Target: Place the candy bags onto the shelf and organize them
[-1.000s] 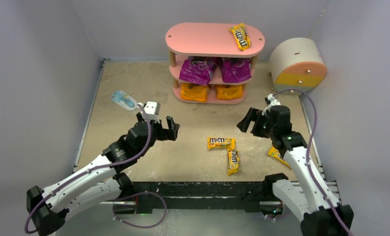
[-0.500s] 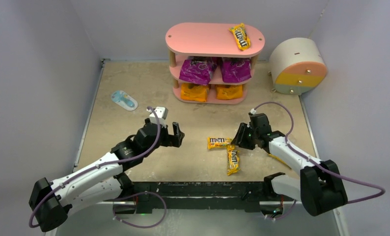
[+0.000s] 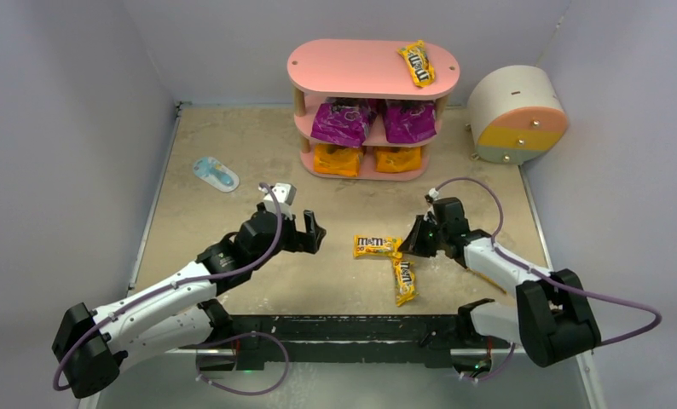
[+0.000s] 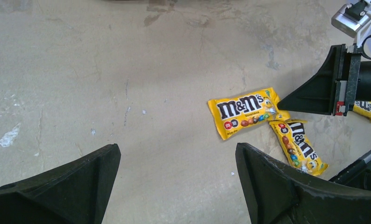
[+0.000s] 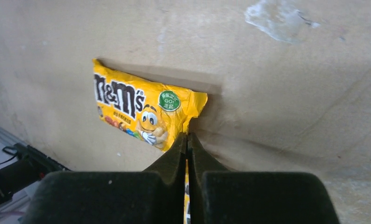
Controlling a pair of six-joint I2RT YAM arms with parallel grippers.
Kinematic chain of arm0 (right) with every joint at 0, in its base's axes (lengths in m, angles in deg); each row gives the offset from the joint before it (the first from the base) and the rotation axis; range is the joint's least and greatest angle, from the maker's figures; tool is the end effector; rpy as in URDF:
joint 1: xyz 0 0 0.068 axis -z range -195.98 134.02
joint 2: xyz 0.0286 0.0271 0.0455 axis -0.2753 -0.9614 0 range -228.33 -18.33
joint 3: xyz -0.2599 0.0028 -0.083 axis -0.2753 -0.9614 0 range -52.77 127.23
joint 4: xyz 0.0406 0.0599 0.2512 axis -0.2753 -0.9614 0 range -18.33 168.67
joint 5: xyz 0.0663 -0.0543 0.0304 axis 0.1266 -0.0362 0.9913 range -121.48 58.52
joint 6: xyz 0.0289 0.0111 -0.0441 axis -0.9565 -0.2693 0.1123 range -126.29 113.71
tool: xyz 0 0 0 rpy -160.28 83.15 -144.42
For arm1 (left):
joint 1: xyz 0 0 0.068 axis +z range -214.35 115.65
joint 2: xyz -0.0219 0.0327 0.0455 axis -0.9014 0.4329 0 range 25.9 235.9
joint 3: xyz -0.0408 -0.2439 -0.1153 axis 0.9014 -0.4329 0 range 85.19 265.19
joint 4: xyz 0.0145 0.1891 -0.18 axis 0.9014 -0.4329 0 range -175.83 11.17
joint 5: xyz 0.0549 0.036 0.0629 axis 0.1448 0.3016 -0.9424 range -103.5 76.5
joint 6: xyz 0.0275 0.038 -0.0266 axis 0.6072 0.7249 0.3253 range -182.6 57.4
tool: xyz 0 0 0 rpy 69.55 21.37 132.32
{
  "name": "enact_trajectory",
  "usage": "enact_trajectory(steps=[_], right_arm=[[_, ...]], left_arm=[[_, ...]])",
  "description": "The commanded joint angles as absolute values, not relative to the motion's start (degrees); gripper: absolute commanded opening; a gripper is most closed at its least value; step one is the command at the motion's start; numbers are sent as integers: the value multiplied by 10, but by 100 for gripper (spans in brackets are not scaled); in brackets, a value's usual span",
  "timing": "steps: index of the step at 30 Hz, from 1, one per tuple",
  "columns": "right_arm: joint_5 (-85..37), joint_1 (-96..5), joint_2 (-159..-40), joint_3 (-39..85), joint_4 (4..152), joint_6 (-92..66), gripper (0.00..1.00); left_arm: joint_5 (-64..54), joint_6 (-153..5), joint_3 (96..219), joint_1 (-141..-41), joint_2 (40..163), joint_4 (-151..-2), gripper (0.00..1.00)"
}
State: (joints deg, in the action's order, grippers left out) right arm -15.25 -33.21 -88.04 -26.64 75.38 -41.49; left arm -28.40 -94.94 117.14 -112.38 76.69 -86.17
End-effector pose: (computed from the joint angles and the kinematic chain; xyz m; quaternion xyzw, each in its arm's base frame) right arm 0.2085 0.0750 0.1569 0.0925 0.9175 0.2786 0.2685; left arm 0.1416 -0.1439 0.2479 0.0470 0.8432 -0.2541 0.4714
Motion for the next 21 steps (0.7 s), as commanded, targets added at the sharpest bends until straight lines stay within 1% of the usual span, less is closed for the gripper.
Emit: enact_trajectory(steps=[1, 4, 8, 11, 15, 17, 21], right_arm=[[-84, -335, -842, -250, 808, -385, 0], [-38, -338, -801, -238, 805, -358, 0], [15, -352, -747, -203, 732, -280, 0], [80, -380, -721, -183, 705, -246, 0], [145, -447, -696, -176, 731, -232, 0], [173, -467, -694, -169, 739, -227, 0], [244, -491, -701, -148, 745, -221, 0]], left_arm=[[-244, -930, 1169, -1123, 770, -814, 100], [-202, -911, 1171, -1124, 772, -788, 100], [-144, -865, 1174, -1124, 774, -745, 100], [-20, -812, 1173, -1124, 778, -708, 100], [170, -751, 1160, -1124, 784, -648, 100], [239, -728, 1147, -1123, 783, -624, 100], [298, -706, 1131, -1123, 789, -609, 100]])
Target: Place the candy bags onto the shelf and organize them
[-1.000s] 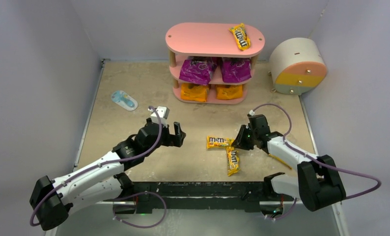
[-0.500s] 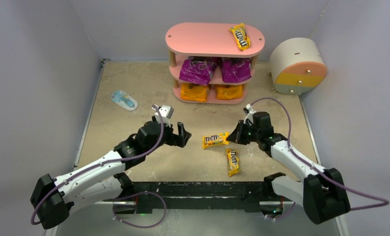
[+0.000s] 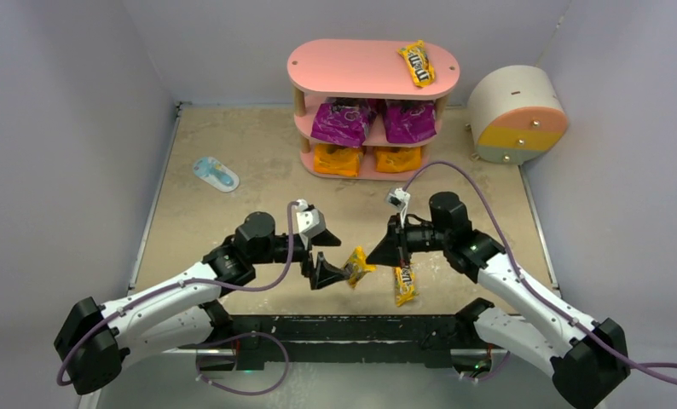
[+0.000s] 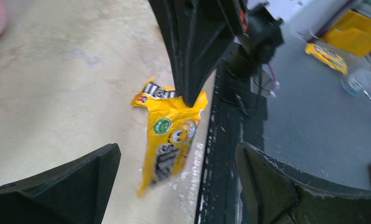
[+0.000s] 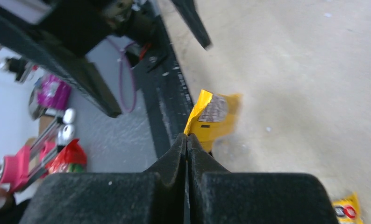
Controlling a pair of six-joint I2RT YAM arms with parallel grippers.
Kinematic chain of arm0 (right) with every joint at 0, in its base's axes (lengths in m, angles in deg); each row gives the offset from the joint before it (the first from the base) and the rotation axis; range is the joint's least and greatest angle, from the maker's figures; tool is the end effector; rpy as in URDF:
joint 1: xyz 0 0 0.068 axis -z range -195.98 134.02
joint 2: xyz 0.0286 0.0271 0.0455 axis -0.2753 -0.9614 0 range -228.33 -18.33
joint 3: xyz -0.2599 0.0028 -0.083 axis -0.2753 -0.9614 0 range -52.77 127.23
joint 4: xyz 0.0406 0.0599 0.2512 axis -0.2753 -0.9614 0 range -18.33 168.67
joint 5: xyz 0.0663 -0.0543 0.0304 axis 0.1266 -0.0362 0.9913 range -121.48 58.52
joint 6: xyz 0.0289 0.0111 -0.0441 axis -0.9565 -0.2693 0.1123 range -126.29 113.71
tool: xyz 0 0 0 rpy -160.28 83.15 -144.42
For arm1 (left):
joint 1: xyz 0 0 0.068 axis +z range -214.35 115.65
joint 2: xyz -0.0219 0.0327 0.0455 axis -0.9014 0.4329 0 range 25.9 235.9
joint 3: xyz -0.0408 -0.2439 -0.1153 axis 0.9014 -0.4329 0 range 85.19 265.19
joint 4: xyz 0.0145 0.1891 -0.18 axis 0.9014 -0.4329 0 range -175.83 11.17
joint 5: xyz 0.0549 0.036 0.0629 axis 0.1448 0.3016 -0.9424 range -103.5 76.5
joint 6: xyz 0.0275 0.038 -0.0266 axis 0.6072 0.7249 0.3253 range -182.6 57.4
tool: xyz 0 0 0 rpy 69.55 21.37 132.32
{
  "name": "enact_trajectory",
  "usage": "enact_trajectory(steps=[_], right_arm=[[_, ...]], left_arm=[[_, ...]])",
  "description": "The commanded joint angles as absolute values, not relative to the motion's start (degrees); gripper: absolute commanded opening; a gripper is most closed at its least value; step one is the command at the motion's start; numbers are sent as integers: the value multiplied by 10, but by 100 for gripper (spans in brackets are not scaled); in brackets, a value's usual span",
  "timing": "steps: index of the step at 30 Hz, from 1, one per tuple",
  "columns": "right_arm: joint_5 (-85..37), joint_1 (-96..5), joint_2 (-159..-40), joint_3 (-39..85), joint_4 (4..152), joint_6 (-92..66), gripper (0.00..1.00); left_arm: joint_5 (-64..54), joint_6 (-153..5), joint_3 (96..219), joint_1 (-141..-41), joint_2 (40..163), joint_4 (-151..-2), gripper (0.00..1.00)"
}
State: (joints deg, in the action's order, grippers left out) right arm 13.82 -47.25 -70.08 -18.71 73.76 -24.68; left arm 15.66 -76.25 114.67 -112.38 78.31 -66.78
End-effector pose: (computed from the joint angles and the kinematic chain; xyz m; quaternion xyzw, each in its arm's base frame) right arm 0.1575 0.1252 0.2656 -0.2985 0.7389 0.5058 0.3302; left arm 0.1283 -0.1687 0.2627 0.3737 0.6654 -0.4826 0.4297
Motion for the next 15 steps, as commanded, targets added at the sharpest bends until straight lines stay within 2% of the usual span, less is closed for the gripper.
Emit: enact_trajectory(steps=[1, 6, 10, 15], right_arm=[[255, -495, -702, -141, 746, -220, 0], [346, -507, -706, -122, 762, -219, 0], [357, -521, -718, -102, 739, -196, 0], [370, -539, -735, -75, 725, -185, 0]], left_arm=[[321, -703, 1126, -1124, 791, -601, 99], [434, -736, 1076, -1124, 786, -486, 97], [463, -803, 1062, -1123, 812, -367, 96], [470, -842, 1080, -1124, 873, -326, 93]])
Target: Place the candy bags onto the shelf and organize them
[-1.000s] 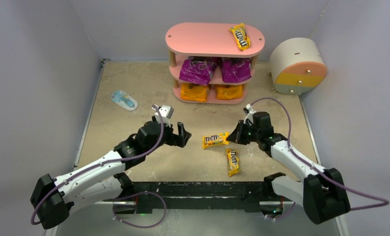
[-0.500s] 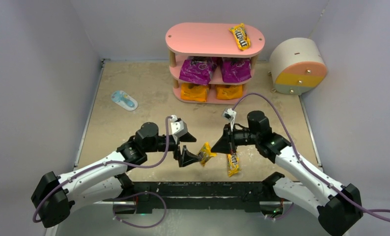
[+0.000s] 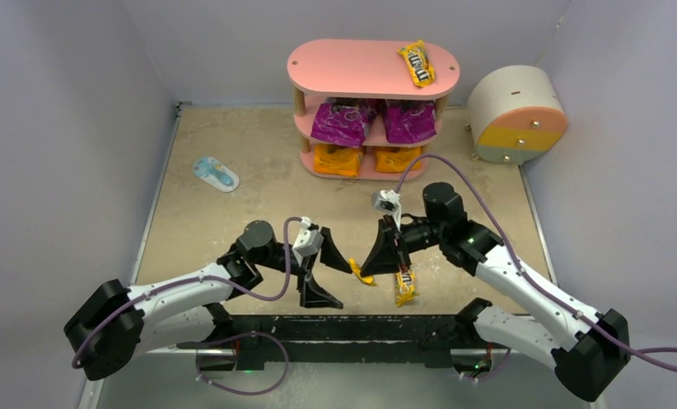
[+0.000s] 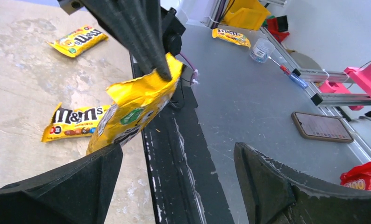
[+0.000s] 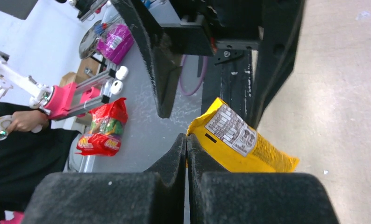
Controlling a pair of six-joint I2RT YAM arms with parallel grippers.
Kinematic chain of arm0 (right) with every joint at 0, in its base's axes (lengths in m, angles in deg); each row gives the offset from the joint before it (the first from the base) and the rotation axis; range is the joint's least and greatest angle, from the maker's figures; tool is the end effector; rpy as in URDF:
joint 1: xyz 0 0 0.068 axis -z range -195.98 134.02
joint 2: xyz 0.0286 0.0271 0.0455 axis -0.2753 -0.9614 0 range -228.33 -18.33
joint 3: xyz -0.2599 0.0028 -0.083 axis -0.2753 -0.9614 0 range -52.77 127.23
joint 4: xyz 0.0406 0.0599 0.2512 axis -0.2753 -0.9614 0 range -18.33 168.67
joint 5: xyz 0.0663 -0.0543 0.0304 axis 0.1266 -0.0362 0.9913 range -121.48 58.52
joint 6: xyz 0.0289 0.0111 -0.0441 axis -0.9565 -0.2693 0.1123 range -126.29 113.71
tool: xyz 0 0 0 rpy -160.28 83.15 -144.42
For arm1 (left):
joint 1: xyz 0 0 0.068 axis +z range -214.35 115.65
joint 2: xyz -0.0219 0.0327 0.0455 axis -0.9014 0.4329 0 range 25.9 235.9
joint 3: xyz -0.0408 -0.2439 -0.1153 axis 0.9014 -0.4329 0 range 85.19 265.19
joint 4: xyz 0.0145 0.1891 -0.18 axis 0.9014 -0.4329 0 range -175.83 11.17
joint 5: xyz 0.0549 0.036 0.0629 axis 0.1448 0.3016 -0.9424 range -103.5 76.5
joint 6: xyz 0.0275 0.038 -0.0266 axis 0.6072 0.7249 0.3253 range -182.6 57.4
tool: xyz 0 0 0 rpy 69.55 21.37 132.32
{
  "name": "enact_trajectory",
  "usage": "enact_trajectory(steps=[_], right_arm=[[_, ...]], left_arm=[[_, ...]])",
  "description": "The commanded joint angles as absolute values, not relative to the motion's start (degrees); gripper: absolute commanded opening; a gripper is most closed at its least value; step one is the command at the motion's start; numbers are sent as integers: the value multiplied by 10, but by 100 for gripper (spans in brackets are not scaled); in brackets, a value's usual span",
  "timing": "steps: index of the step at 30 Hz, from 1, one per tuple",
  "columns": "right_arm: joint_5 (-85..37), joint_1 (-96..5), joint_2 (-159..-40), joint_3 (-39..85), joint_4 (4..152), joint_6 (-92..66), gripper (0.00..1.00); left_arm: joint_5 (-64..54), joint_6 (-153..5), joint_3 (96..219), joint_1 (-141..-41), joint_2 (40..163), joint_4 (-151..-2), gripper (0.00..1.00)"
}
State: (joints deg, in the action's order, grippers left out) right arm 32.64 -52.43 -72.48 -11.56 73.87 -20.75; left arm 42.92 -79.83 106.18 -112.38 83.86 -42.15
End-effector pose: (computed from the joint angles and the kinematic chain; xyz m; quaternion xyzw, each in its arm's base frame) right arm 0.1442 0.1462 0.3040 -0.4378 0.6122 0.6019 0.2669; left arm 0.1153 -0.1726 0.2374 0.4874 0.5137 -0.6173 0.3427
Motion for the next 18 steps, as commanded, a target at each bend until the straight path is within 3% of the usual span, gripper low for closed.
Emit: enact_trajectory(steps=[1, 10, 18], right_arm=[[375, -543, -738, -69, 715, -173, 0], [377, -577, -740, -48, 666, -123, 0], [382, -588, -739, -49, 636, -99, 0]], left_arm=[[473, -844, 1084, -1124, 881, -323, 93], [465, -821, 1101, -1123, 883, -364, 89], [381, -701, 1139, -1124, 805, -589, 89]])
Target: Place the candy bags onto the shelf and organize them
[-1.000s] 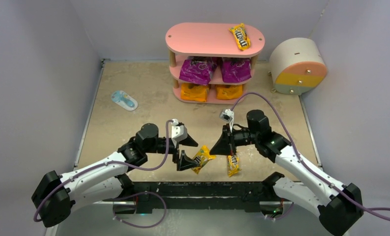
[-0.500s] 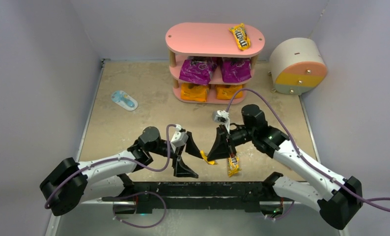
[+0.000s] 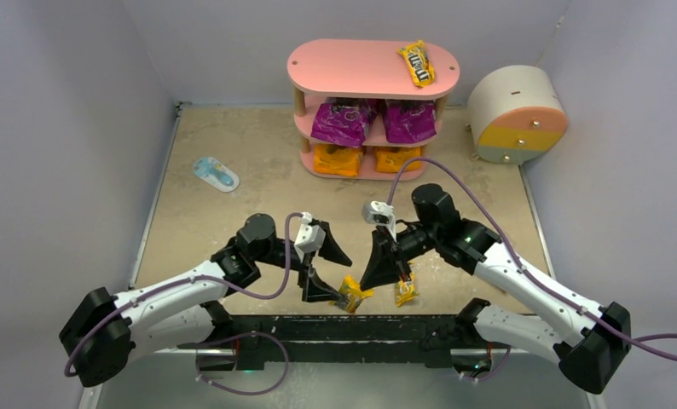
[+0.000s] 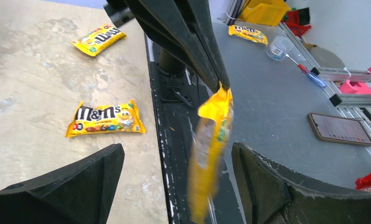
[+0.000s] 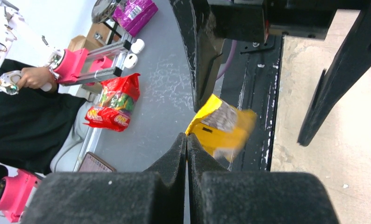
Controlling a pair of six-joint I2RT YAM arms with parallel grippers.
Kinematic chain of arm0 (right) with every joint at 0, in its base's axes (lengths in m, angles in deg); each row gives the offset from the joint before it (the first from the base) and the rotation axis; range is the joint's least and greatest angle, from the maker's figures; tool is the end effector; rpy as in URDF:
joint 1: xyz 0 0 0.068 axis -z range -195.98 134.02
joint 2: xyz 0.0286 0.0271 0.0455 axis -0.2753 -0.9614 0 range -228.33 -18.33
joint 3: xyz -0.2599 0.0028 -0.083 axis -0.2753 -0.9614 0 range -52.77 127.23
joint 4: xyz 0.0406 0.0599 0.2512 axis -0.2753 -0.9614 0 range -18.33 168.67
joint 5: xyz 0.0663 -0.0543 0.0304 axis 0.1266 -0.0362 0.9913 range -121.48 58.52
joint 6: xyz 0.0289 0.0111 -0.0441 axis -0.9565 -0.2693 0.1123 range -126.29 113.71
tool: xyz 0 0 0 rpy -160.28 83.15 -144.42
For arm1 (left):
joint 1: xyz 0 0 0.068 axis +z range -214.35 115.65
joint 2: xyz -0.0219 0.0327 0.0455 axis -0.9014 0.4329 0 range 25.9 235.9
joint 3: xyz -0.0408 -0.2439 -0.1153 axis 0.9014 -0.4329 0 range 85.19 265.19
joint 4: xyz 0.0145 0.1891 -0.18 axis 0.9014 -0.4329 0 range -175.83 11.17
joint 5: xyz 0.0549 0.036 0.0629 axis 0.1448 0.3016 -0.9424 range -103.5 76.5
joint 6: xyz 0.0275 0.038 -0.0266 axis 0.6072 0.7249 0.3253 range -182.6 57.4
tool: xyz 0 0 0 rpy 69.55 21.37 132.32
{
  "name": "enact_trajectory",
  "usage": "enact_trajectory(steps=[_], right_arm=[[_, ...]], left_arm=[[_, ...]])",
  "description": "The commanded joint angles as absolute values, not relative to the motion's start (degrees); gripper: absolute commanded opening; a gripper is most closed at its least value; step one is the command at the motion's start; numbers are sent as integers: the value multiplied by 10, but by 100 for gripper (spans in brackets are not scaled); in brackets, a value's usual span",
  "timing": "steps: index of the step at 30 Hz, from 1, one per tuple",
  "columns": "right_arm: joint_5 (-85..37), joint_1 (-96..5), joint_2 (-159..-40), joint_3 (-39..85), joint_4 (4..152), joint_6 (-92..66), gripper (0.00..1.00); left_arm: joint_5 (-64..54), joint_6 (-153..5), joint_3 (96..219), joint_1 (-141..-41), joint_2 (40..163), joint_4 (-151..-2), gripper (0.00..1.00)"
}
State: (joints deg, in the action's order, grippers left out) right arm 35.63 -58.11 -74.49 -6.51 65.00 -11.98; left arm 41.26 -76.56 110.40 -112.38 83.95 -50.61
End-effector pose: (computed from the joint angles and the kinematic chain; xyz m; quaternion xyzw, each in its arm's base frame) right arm 0.1302 0.1619 0.3148 -0.5056 0.5675 0.6078 0.2299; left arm 0.1208 -0.1778 0.2475 0.4894 0.5327 -0.5998 0.3420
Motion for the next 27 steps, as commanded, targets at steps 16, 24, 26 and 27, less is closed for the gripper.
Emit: enact_trajectory(steps=[16, 24, 26, 27], right_arm=[[324, -590, -771, -48, 727, -135, 0], [232, -590, -741, -36, 703, -147, 0], [183, -590, -733, -35, 709, -163, 0], [160, -590, -729, -32, 709, -167, 3]], left_arm=[[480, -837, 1125, -1137, 906, -361, 77], [459, -819, 1124, -1137, 885, -411, 20], [446, -818, 1119, -1137, 871, -423, 18], [435, -824, 1117, -1137, 864, -423, 18]])
